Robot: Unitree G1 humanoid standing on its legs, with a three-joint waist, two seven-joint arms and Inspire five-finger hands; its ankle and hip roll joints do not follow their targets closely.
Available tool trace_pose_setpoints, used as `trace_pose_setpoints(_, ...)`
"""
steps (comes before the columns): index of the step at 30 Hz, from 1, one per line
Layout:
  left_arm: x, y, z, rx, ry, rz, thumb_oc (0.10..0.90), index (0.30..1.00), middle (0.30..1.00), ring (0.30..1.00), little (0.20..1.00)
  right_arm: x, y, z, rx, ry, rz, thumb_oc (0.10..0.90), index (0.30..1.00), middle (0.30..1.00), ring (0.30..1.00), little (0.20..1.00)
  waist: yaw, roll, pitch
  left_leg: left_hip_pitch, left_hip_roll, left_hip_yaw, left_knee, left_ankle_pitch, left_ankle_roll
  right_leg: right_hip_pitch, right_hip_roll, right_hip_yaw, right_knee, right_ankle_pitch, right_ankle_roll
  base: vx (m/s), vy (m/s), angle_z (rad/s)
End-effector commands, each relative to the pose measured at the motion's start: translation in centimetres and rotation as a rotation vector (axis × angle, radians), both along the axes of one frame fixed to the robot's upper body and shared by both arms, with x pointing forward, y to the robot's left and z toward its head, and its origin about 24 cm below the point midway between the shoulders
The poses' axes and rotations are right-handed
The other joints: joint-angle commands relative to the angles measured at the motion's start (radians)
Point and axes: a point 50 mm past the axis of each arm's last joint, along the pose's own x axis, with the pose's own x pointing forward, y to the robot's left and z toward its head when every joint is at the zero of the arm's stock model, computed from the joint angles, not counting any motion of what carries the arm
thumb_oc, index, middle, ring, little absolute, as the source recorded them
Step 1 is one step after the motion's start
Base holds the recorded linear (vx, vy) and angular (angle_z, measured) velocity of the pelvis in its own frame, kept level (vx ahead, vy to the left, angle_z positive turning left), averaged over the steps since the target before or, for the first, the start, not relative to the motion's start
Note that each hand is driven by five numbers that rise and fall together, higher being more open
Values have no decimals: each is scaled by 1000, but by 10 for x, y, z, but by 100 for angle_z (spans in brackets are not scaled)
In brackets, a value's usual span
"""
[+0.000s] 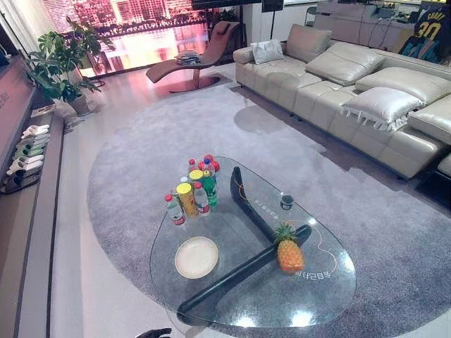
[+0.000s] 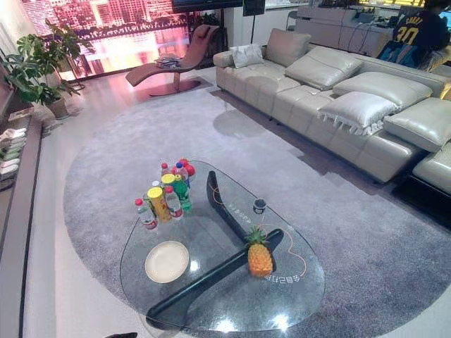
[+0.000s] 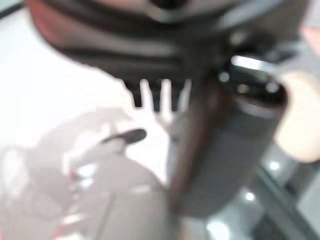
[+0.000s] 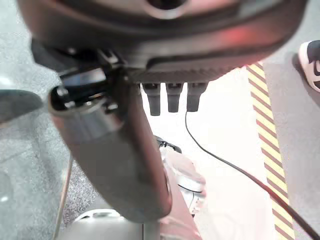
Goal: Pick up the fruit to the plate
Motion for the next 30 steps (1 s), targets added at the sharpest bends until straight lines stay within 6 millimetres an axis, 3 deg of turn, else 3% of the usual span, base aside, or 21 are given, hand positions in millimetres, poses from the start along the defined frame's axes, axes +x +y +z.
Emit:
trace_pose_setpoints(1, 20, -11, 0, -11, -15, -50, 800, 900, 900, 900, 900, 23, 7, 2, 0, -17, 16, 800, 900, 900, 900, 900, 17, -22, 41, 32, 14, 27, 6, -45, 23, 0, -36, -8, 5, 4, 2, -63, -14, -11)
trace_pose_setpoints(30, 20, -8, 1, -21, -14, -36, 800, 900, 900, 900, 900, 23, 5, 2, -3, -15, 21, 800, 900, 900, 900, 900, 21, -26, 42, 30, 12, 22, 6, -44, 22, 2, -33, -14, 5, 6, 1, 0, 0, 0)
